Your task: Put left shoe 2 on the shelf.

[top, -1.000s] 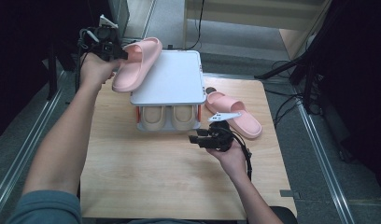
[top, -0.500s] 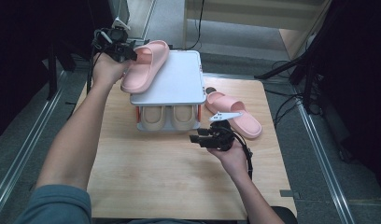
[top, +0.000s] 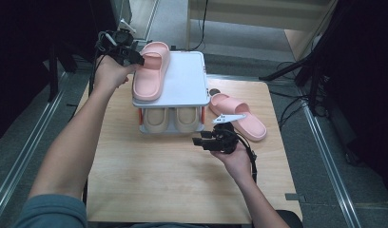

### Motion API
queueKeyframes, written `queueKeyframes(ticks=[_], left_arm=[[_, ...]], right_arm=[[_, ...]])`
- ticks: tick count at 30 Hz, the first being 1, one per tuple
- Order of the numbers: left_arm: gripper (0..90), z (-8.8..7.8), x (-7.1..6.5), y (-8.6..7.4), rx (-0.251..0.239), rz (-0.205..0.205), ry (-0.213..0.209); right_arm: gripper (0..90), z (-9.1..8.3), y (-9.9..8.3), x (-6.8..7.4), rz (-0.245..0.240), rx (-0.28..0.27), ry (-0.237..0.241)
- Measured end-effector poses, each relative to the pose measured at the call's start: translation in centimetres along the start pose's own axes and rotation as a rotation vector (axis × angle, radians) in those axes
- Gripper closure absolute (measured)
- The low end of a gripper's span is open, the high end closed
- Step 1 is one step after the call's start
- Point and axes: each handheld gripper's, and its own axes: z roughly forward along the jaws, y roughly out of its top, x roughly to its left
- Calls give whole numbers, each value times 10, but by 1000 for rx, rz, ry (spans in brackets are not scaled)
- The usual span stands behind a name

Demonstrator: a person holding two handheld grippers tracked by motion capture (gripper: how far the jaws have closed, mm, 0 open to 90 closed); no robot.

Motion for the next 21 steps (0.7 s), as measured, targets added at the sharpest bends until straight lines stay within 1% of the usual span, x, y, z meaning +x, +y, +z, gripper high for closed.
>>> queueKeyframes(ticks=[1,3,5,8,11,13,16,19,20,21], left_arm=[[691,-1,0,0,3,-5,-5],[691,-1,0,-1,6,-3,-9],[693,-3,-1,-1,2,-14,-13],[704,-2,-3,-2,7,1,-18],[705,-1,-3,-4,-3,-4,-17],[702,-1,-2,-4,-2,-12,-29],[698,-1,-3,-6,-12,-3,-34],[681,0,-1,-6,-4,6,-41],[666,0,-1,-6,-2,2,-48],[648,-1,-1,-7,-1,7,-48]], right_arm=[[506,0,0,0,0,0,0],[506,0,0,0,0,4,1],[506,1,0,1,-2,4,-1],[506,1,0,1,-4,3,-1],[506,1,0,0,-1,5,1],[505,1,0,0,-4,4,-1],[505,2,0,0,-4,6,0],[505,2,0,0,-3,5,-2],[505,1,0,-1,-1,2,-2],[505,1,0,-1,-2,0,-3]])
